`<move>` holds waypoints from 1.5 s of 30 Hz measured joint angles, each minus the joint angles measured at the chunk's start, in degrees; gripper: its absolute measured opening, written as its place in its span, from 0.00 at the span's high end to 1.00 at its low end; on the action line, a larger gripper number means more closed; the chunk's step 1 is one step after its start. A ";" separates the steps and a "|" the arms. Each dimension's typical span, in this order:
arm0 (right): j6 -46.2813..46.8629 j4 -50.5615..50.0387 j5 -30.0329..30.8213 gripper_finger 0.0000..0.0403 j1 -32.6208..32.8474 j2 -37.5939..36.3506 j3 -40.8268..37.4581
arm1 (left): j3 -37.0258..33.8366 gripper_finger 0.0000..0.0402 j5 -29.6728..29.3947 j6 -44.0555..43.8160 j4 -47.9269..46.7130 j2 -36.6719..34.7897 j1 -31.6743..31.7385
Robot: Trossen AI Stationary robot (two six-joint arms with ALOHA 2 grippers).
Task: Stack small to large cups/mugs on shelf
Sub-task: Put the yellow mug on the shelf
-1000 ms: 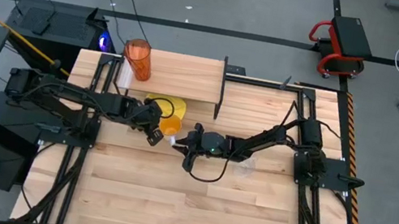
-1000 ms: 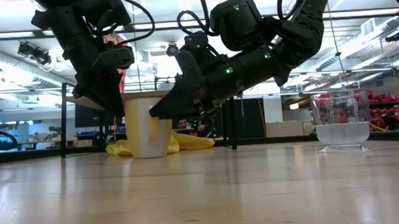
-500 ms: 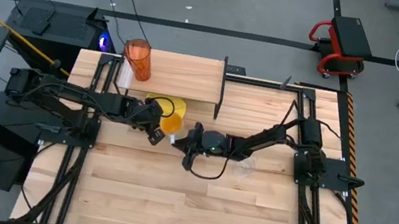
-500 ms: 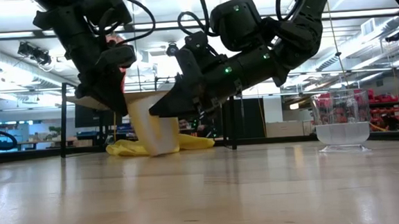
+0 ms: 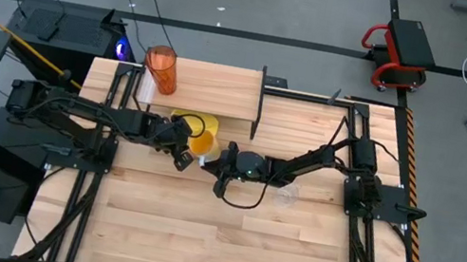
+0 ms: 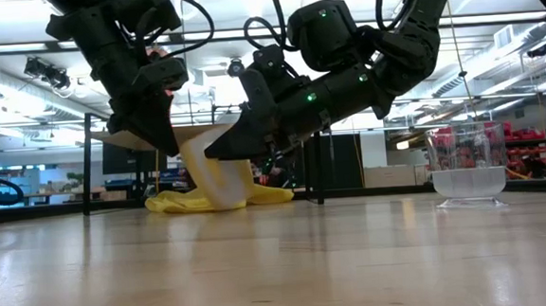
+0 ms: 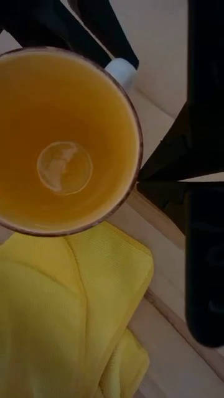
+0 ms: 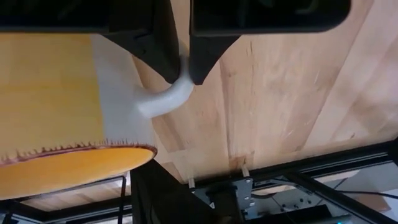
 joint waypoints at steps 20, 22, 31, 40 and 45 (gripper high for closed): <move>-0.61 2.87 -2.83 0.97 0.04 -0.07 0.00 | 0.00 0.98 1.18 -2.12 -11.55 -0.02 -0.11; -0.59 3.23 -3.43 0.97 0.04 -0.07 0.00 | 0.00 0.97 1.18 -3.03 -13.16 -0.02 -0.11; -0.84 2.82 -4.43 0.97 0.04 -3.14 0.00 | 0.00 0.98 1.18 -5.08 -22.08 -0.28 -1.28; -1.22 0.94 -4.35 0.97 0.04 -4.26 0.00 | -0.01 0.96 -0.86 -12.34 -31.69 -3.04 -6.02; -1.84 1.67 -4.68 0.97 0.04 -4.26 0.00 | 0.00 0.99 -4.03 -13.89 -32.94 -6.48 -6.48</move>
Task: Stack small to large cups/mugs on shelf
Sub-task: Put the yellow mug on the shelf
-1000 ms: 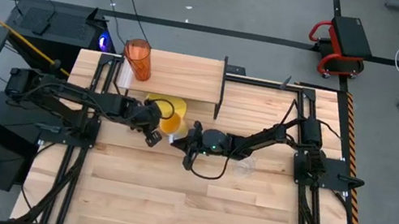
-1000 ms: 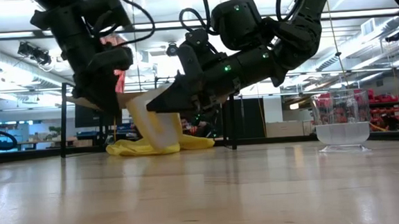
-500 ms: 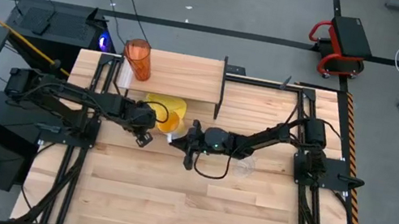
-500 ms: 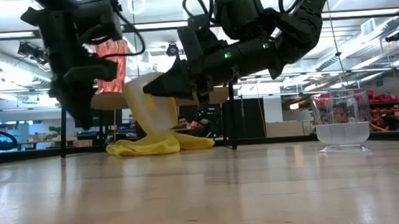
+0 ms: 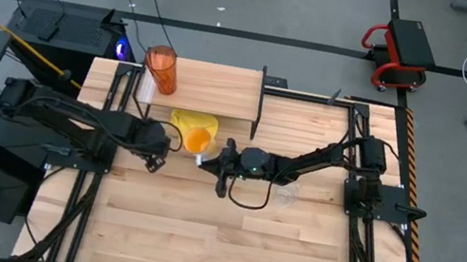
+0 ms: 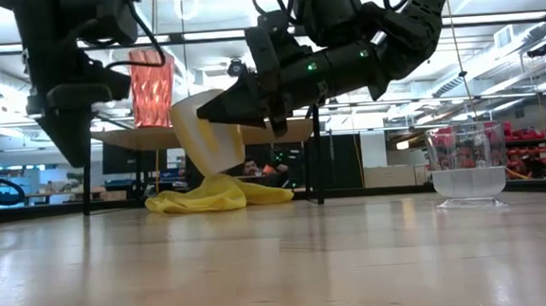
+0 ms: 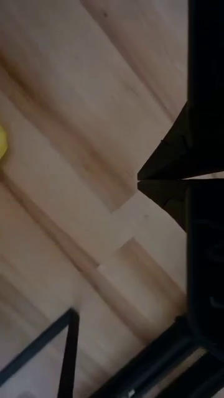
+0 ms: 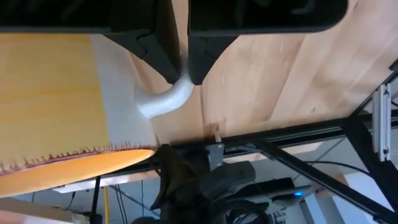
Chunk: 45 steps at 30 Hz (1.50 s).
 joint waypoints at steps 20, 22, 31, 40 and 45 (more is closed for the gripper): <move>-0.26 0.10 -7.70 0.97 -5.56 -12.39 0.25 | -8.35 0.97 -2.14 -4.35 7.10 -7.25 -2.04; 0.42 -1.58 -8.99 0.97 -6.90 -13.53 1.12 | -8.35 0.98 -2.39 -2.96 8.95 -7.25 -2.04; -0.90 -16.55 -12.14 0.97 -11.08 -11.47 14.60 | -8.35 0.94 -3.79 -0.53 11.83 -7.25 -2.05; 5.32 -11.78 -16.98 0.97 -16.96 -9.90 14.75 | -8.35 0.98 -4.43 -0.21 12.29 -7.23 -2.24; 4.40 -9.40 -19.30 0.98 -17.33 -8.41 14.73 | -8.35 0.94 -4.49 -0.34 12.34 -7.23 -2.24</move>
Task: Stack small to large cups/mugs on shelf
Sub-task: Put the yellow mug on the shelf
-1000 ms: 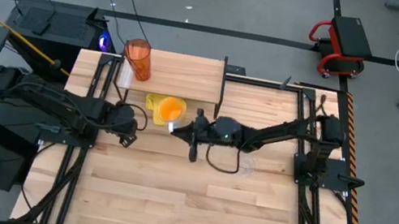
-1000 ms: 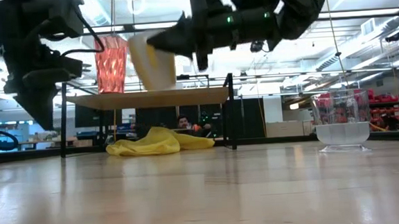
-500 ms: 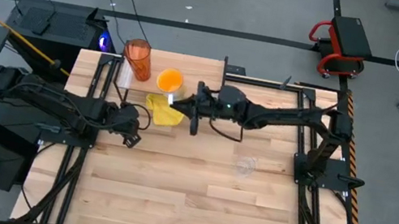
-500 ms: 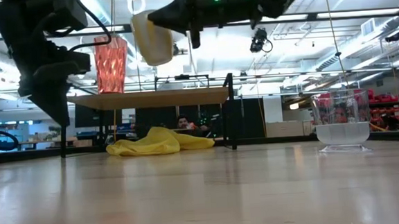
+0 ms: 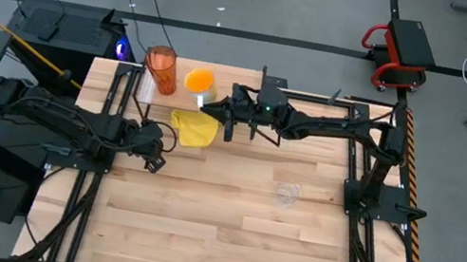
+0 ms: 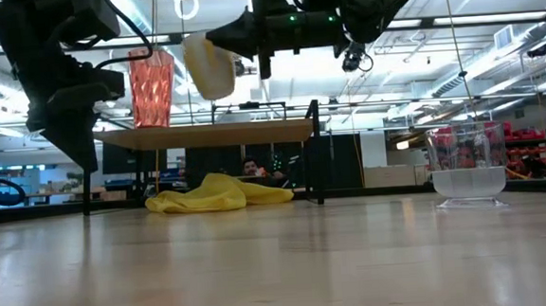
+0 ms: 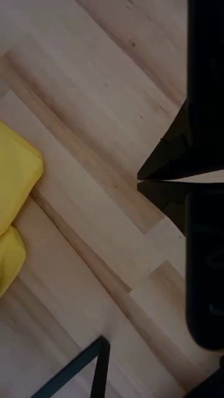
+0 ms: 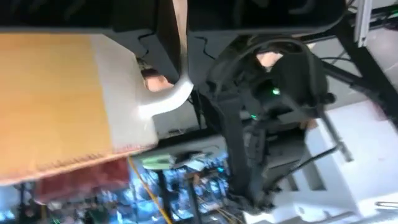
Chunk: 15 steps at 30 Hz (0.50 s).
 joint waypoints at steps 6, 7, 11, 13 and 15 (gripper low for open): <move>0.99 4.09 -2.13 0.99 -0.81 2.23 0.15 | 0.00 0.97 -0.01 0.32 1.01 0.04 0.00; 0.99 4.40 -2.13 0.99 -1.01 2.84 0.13 | 0.00 0.98 -0.10 0.39 1.13 0.04 0.00; 2.02 5.95 -1.99 0.99 -2.25 4.31 0.07 | 0.00 0.98 -1.06 -0.70 2.68 0.06 0.07; 3.21 6.26 -1.52 0.99 -2.92 5.03 0.17 | -0.04 0.96 -5.11 -2.79 7.77 0.07 0.13; 4.34 1.35 -5.84 0.99 -3.05 5.23 -0.01 | 0.05 0.95 -6.02 -4.15 14.56 0.73 0.19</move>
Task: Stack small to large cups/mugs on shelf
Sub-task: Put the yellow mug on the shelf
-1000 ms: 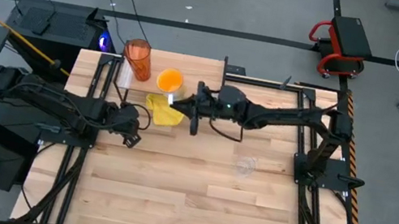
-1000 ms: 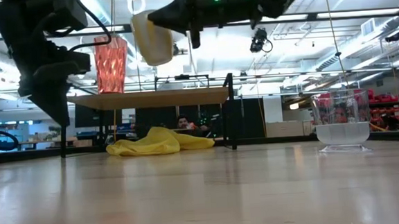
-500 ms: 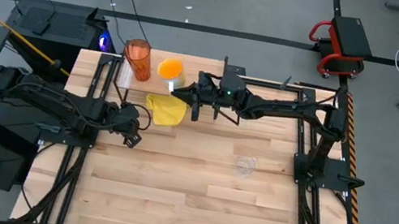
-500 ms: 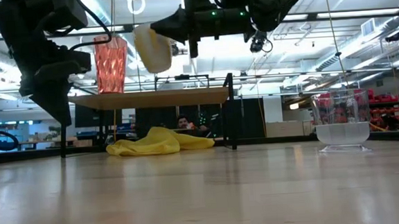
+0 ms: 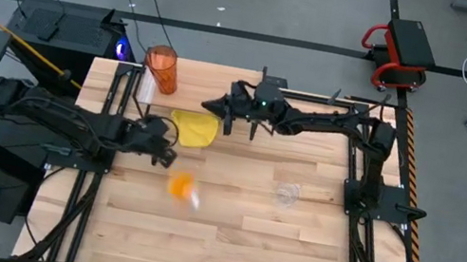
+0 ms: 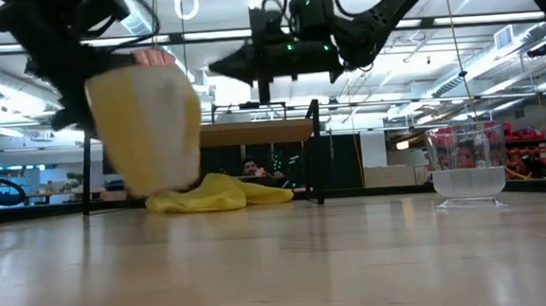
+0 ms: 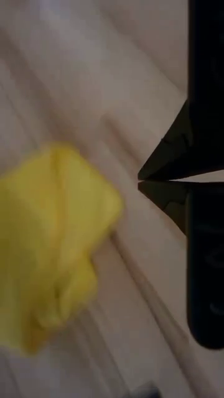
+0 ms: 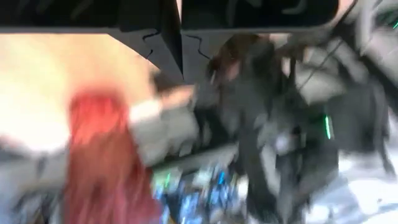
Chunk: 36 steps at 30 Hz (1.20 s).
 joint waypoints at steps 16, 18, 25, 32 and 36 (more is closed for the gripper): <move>-6.31 8.61 10.12 1.00 5.65 7.18 -6.12 | -0.44 0.92 -1.46 15.14 35.30 7.03 6.72; -2.11 12.99 3.35 1.00 4.09 9.05 -6.02 | -0.19 0.94 -0.81 15.48 37.49 8.48 8.21; -8.24 -1.00 -2.07 1.00 3.57 2.67 -8.26 | -0.01 0.97 4.22 15.50 38.04 15.15 12.58; -11.56 -2.45 -3.50 1.00 0.15 -4.45 -12.34 | 0.07 0.93 8.08 16.62 40.30 18.08 13.56; -7.75 -6.18 -5.52 1.00 0.79 -8.13 -13.50 | -0.02 0.97 11.98 17.28 40.59 18.15 14.04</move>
